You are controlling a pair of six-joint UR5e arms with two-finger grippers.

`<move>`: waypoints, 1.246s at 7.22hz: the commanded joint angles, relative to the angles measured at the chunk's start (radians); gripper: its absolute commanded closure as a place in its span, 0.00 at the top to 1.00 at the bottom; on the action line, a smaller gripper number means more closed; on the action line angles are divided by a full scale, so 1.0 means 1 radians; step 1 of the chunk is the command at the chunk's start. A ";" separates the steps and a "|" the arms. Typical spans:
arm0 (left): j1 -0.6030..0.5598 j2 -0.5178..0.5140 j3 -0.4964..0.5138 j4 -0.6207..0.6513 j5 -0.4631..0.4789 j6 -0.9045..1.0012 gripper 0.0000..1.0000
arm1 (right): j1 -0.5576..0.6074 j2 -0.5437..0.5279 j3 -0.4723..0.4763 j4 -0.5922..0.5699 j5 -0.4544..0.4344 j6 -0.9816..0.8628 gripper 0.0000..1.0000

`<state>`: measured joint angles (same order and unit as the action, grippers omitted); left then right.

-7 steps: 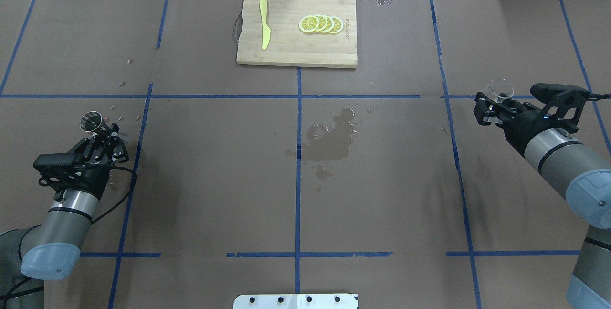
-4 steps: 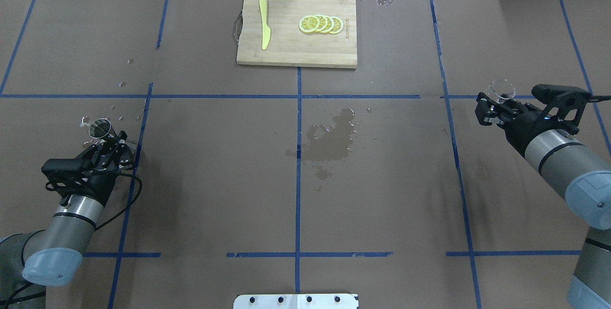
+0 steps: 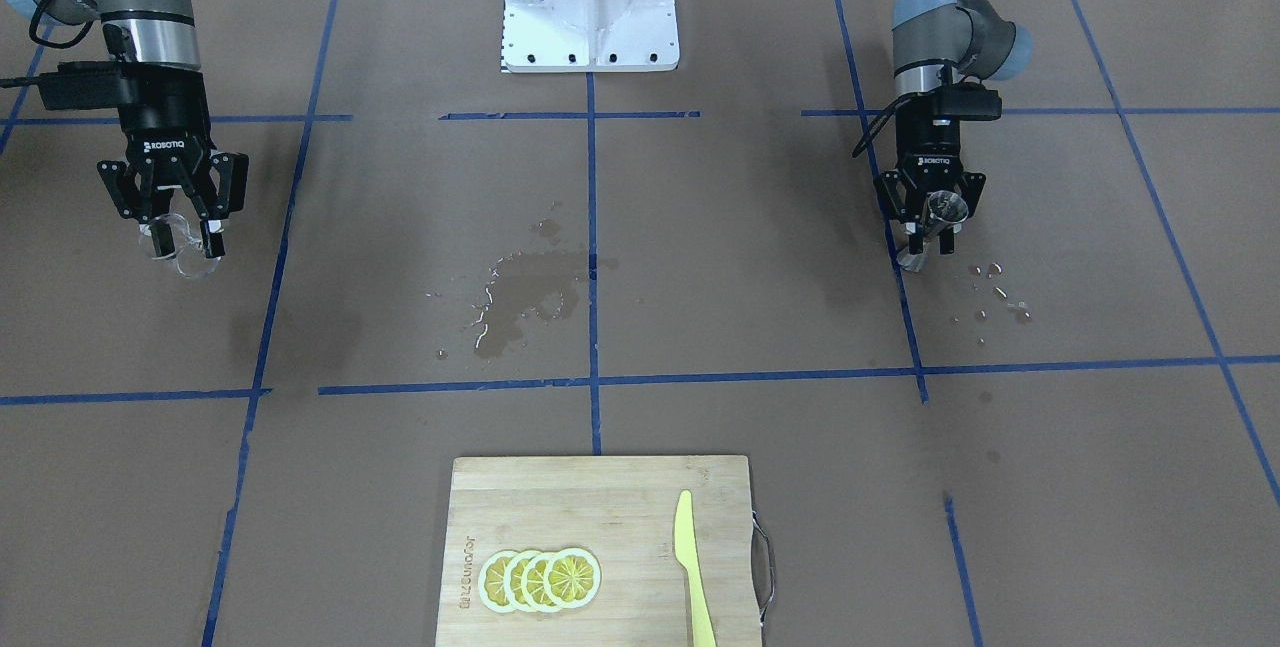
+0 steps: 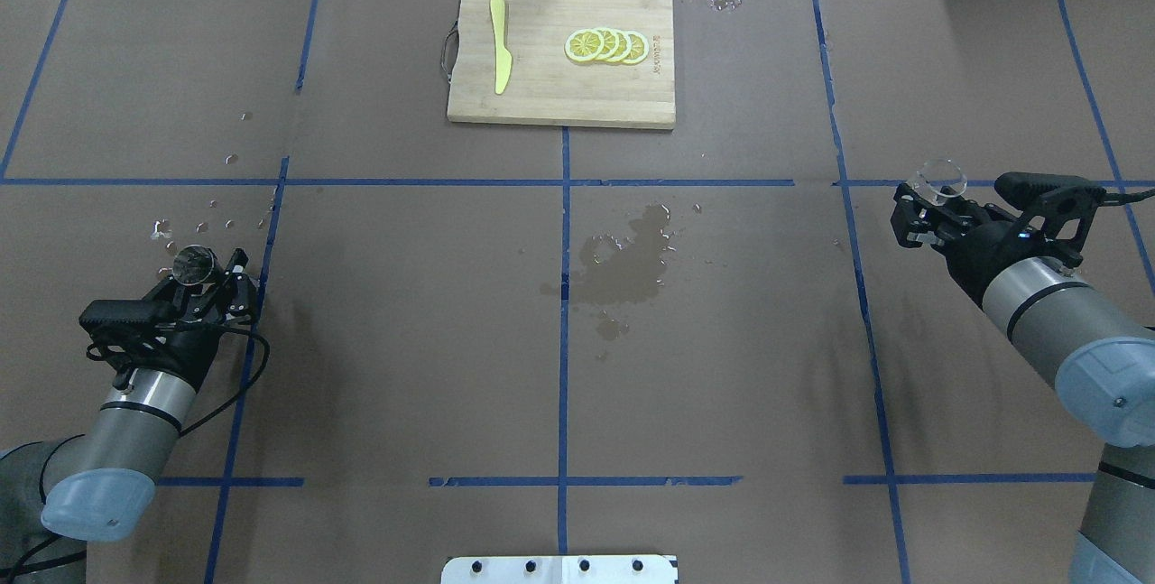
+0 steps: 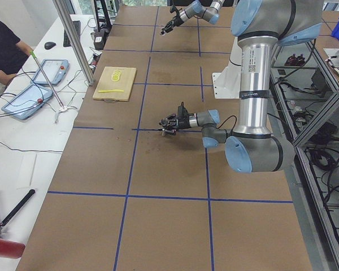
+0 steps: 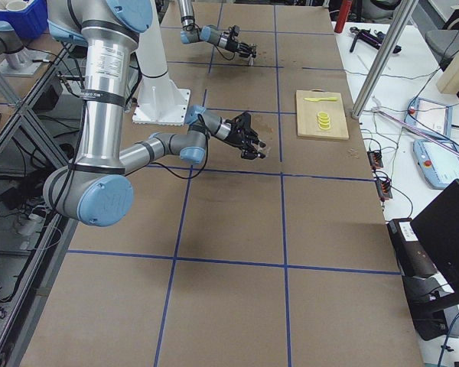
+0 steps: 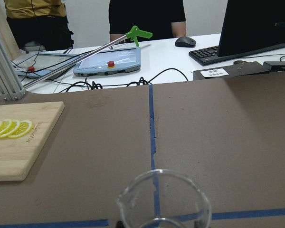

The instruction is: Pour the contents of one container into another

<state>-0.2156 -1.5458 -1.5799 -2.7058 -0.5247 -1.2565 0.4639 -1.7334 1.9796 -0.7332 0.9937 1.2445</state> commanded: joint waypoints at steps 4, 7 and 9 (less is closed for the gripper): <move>-0.005 0.100 -0.135 -0.005 -0.144 0.075 1.00 | -0.059 0.000 -0.013 -0.002 -0.082 0.001 0.00; -0.005 0.138 -0.184 -0.005 -0.242 0.108 1.00 | -0.080 0.000 -0.028 0.000 -0.119 0.004 0.00; -0.008 0.214 -0.283 0.003 -0.381 0.109 1.00 | -0.114 0.000 -0.063 0.002 -0.173 0.033 0.00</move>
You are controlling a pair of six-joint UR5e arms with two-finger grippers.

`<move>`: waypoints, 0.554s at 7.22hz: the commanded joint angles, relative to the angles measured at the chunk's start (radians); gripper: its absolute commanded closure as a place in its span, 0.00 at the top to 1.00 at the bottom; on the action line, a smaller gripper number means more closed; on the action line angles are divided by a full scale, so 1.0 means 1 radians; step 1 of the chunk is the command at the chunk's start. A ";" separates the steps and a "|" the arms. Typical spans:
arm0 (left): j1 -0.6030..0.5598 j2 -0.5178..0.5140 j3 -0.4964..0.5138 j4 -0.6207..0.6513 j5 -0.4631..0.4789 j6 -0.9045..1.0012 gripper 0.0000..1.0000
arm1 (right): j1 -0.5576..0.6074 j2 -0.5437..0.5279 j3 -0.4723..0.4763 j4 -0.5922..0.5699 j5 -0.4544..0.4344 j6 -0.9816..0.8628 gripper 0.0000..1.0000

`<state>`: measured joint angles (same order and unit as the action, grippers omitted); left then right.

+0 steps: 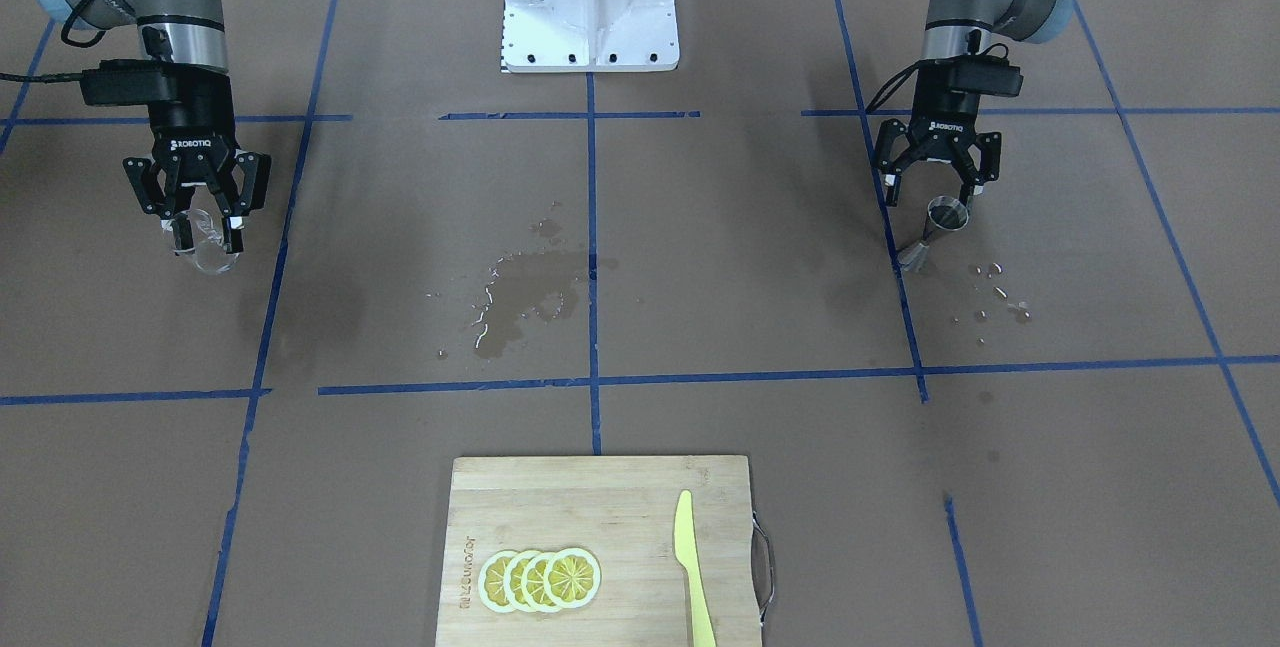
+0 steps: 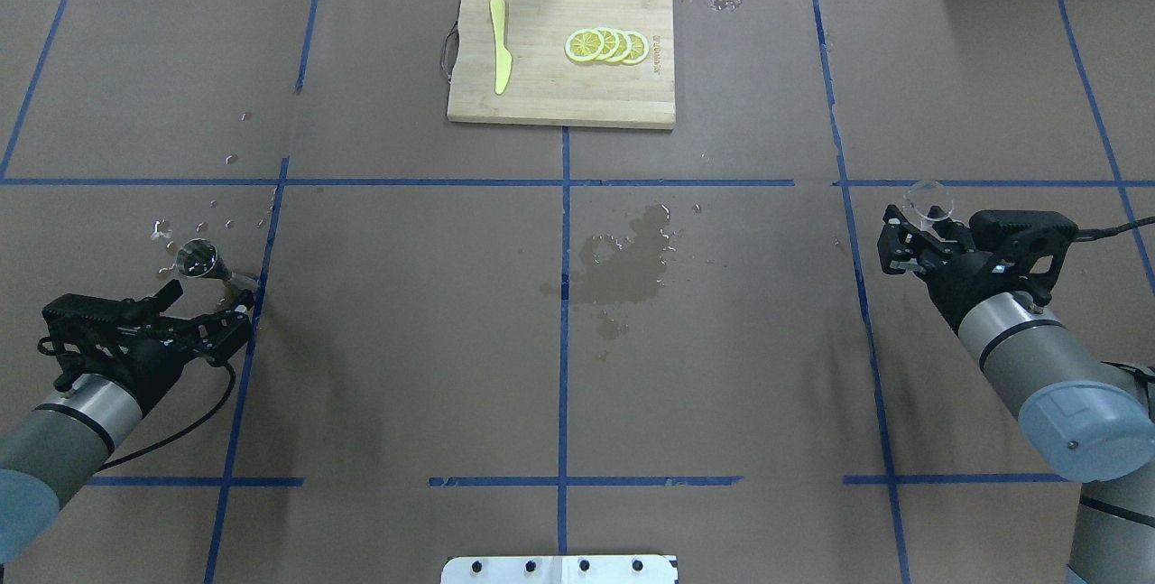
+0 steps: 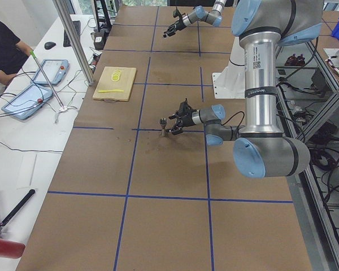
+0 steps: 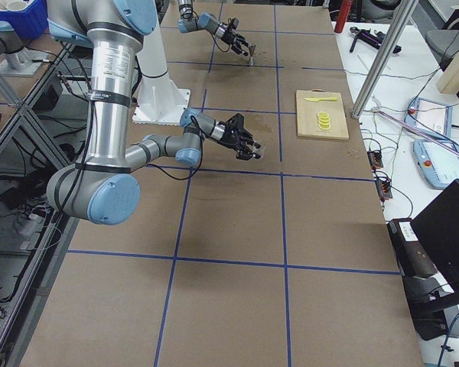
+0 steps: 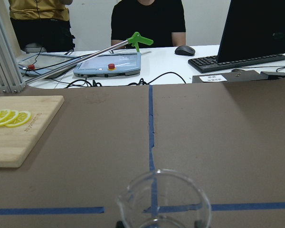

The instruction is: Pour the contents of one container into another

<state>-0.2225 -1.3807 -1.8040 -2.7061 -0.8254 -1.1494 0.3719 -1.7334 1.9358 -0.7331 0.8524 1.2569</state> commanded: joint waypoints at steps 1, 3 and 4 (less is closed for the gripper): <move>-0.006 0.110 -0.121 0.006 -0.142 0.003 1.00 | -0.056 0.000 -0.040 0.001 -0.071 0.039 0.00; -0.008 0.207 -0.230 0.008 -0.246 0.010 1.00 | -0.109 0.000 -0.066 0.001 -0.125 0.078 0.00; -0.009 0.241 -0.297 0.049 -0.309 0.010 1.00 | -0.135 0.002 -0.096 0.004 -0.148 0.113 0.00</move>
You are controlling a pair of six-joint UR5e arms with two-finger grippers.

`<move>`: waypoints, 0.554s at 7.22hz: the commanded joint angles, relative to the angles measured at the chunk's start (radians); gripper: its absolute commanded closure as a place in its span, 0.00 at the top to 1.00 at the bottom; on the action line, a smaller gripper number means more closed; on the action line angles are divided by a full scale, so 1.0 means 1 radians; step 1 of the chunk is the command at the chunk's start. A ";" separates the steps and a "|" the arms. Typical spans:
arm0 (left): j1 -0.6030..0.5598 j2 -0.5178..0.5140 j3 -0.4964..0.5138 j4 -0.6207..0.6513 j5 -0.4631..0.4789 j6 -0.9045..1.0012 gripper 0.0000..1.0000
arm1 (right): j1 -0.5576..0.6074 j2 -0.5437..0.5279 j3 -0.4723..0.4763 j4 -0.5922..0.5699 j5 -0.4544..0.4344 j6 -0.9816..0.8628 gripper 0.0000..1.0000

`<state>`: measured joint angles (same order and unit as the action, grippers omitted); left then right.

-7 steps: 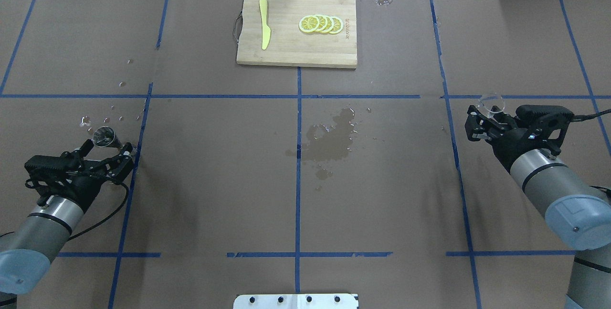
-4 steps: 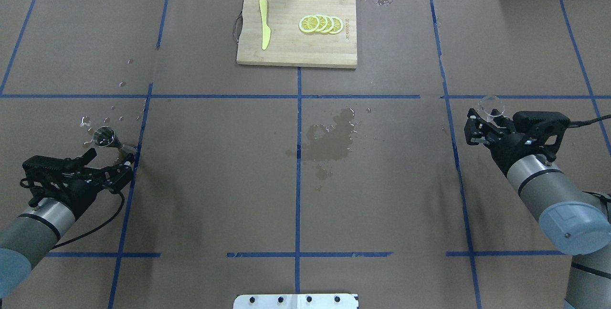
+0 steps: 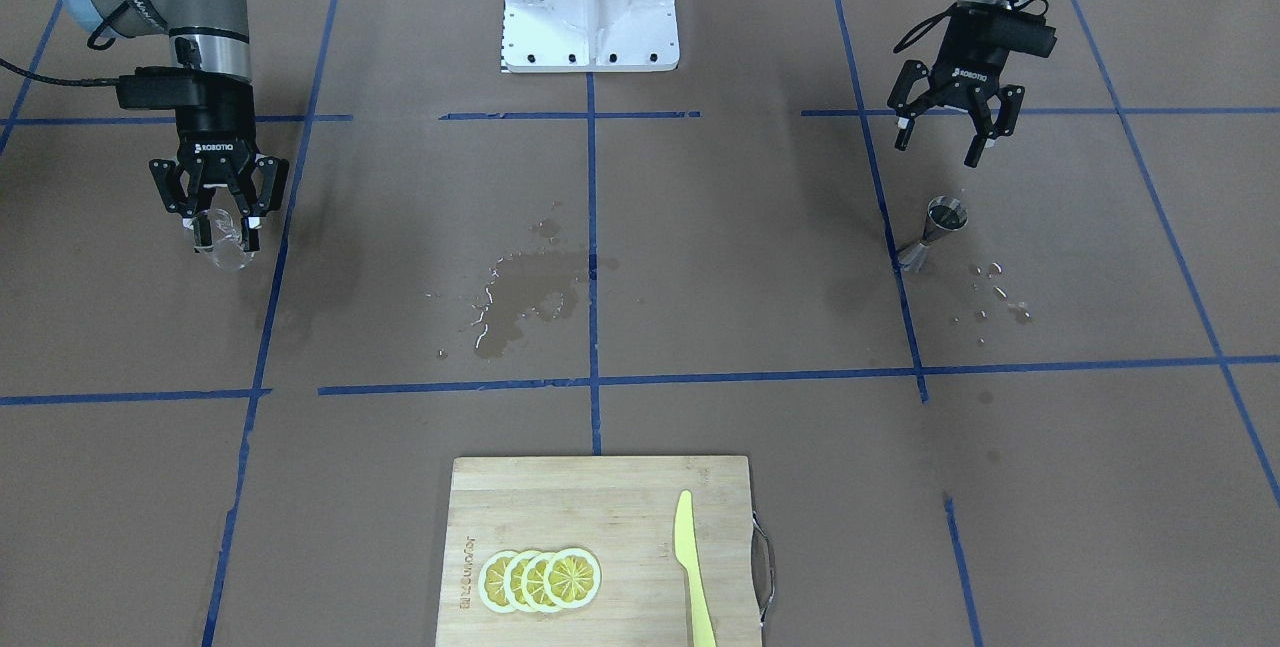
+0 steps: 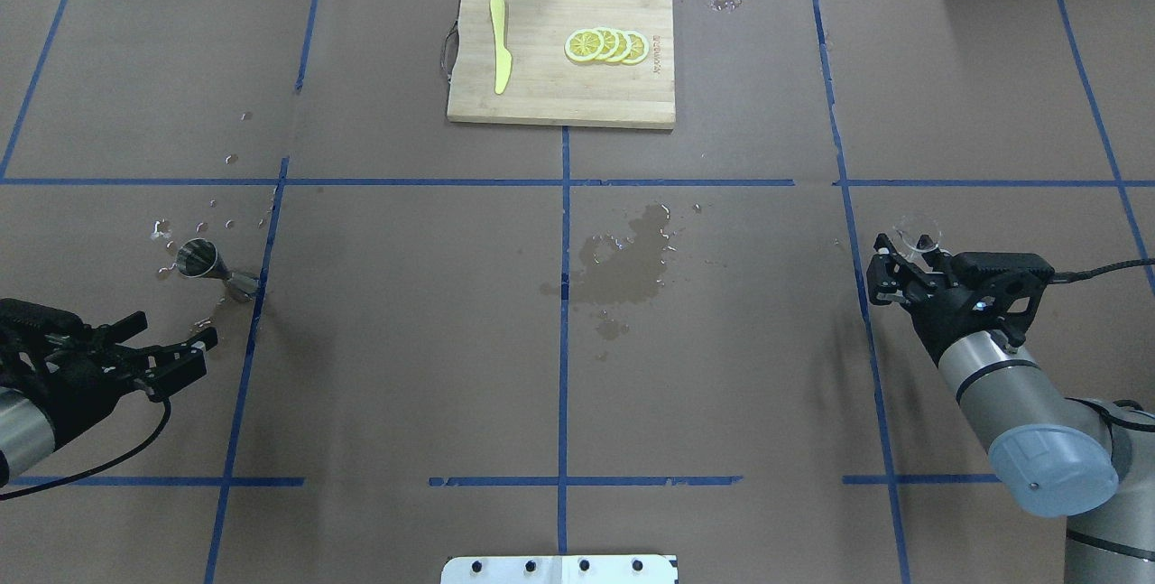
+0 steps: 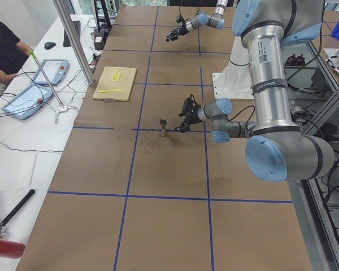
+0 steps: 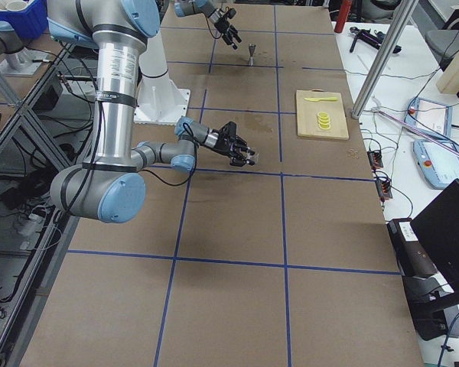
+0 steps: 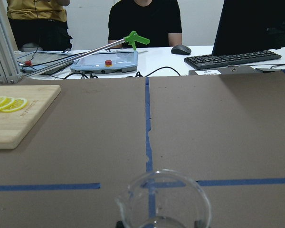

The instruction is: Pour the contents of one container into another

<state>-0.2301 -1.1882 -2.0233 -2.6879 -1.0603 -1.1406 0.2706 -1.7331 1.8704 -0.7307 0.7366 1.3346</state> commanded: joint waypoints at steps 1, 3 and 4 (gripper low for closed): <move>-0.023 0.055 -0.151 0.136 -0.160 -0.001 1.00 | -0.065 0.003 -0.057 0.002 -0.063 0.061 0.00; -0.026 0.055 -0.170 0.146 -0.185 -0.001 1.00 | -0.112 0.009 -0.103 0.004 -0.113 0.115 0.00; -0.029 0.053 -0.173 0.145 -0.187 -0.001 1.00 | -0.120 0.010 -0.105 0.004 -0.117 0.123 0.00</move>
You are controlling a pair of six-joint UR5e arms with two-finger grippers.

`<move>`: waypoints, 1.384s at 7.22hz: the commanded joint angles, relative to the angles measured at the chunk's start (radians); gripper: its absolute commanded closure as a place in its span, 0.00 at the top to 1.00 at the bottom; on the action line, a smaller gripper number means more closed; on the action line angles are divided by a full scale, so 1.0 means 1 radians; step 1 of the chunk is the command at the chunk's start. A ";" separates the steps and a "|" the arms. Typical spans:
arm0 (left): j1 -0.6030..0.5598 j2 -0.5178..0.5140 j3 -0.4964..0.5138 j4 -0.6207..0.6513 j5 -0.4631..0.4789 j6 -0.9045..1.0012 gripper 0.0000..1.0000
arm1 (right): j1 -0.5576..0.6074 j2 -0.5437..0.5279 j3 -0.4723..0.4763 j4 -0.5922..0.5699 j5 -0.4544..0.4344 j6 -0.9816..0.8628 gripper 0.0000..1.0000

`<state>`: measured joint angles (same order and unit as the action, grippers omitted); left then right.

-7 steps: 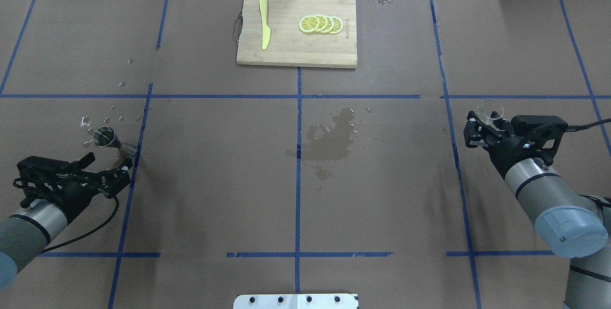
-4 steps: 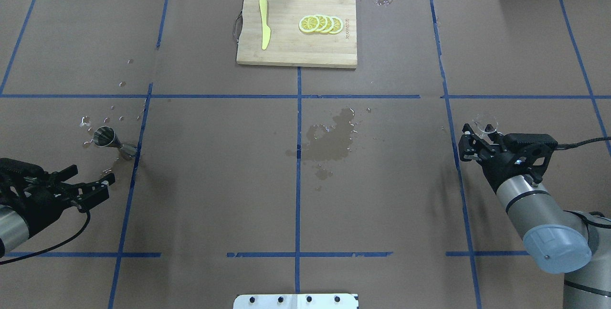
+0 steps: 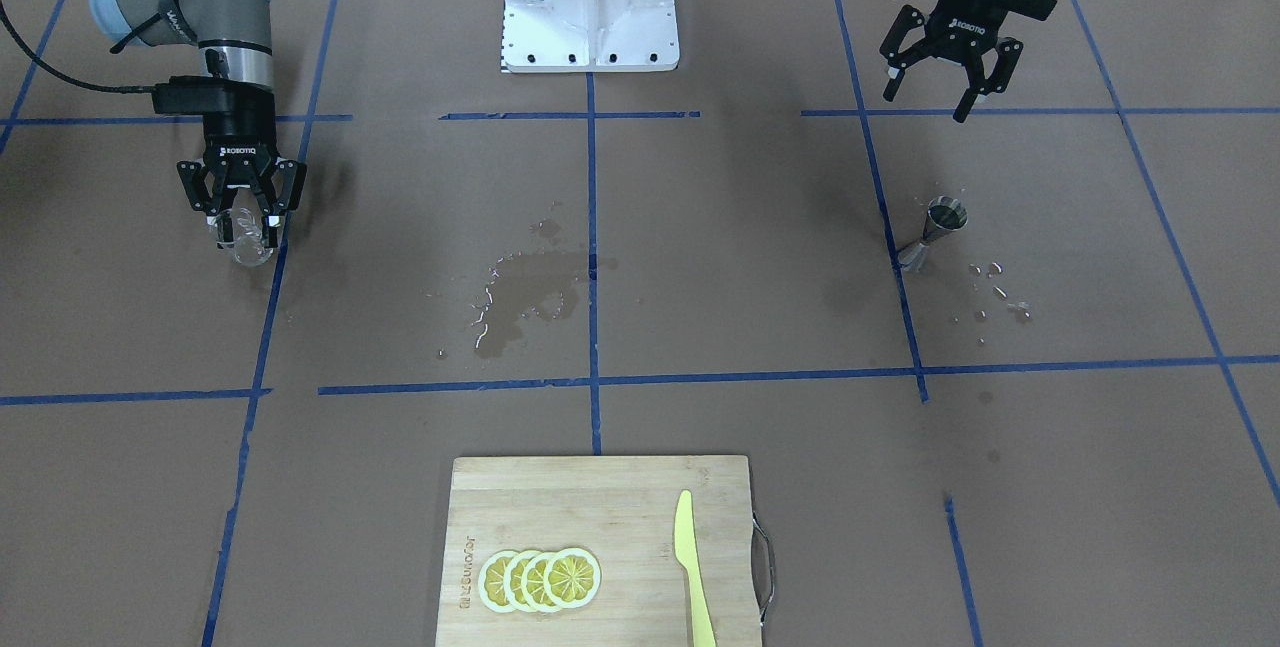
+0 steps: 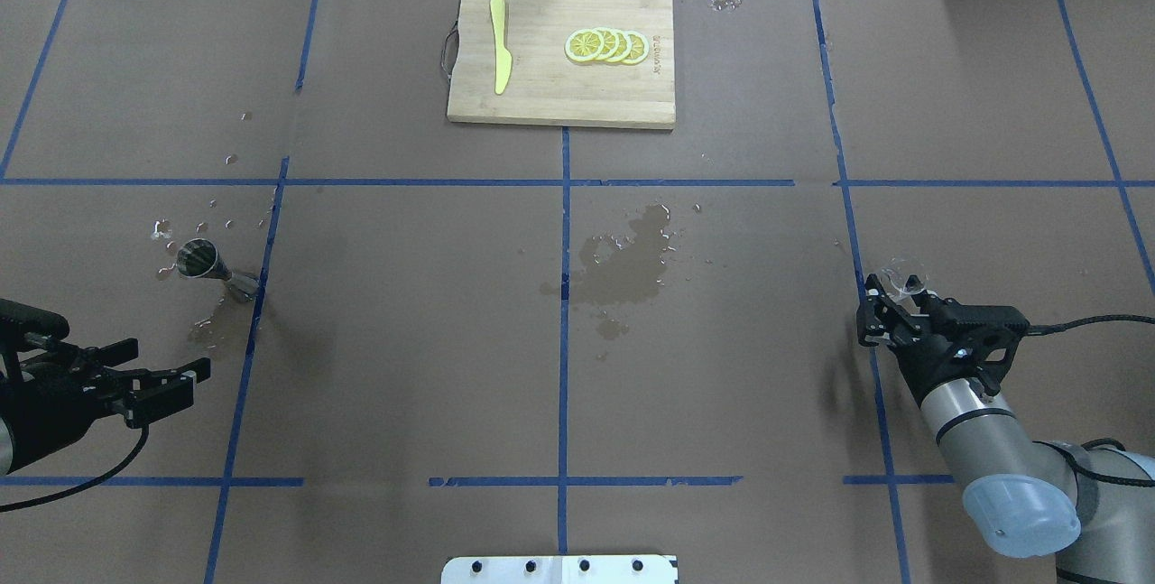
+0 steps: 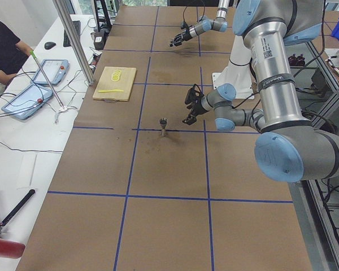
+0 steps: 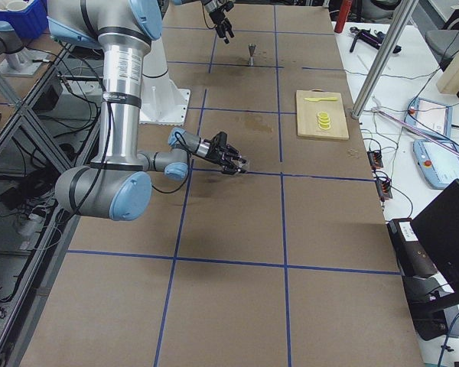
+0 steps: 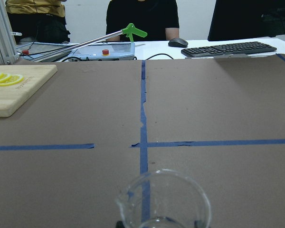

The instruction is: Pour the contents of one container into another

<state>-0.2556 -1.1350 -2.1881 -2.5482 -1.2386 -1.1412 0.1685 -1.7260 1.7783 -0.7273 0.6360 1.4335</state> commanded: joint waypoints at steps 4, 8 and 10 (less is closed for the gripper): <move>-0.066 -0.002 -0.033 0.008 -0.107 0.001 1.00 | -0.032 -0.001 -0.042 0.000 -0.045 0.033 0.95; -0.099 -0.006 -0.038 0.008 -0.134 0.009 1.00 | -0.044 -0.003 -0.054 0.031 -0.050 0.054 0.96; -0.100 -0.008 -0.039 0.008 -0.134 0.009 1.00 | -0.044 -0.003 -0.056 0.034 -0.050 0.054 0.97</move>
<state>-0.3544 -1.1418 -2.2263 -2.5403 -1.3733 -1.1330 0.1245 -1.7285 1.7243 -0.6968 0.5860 1.4878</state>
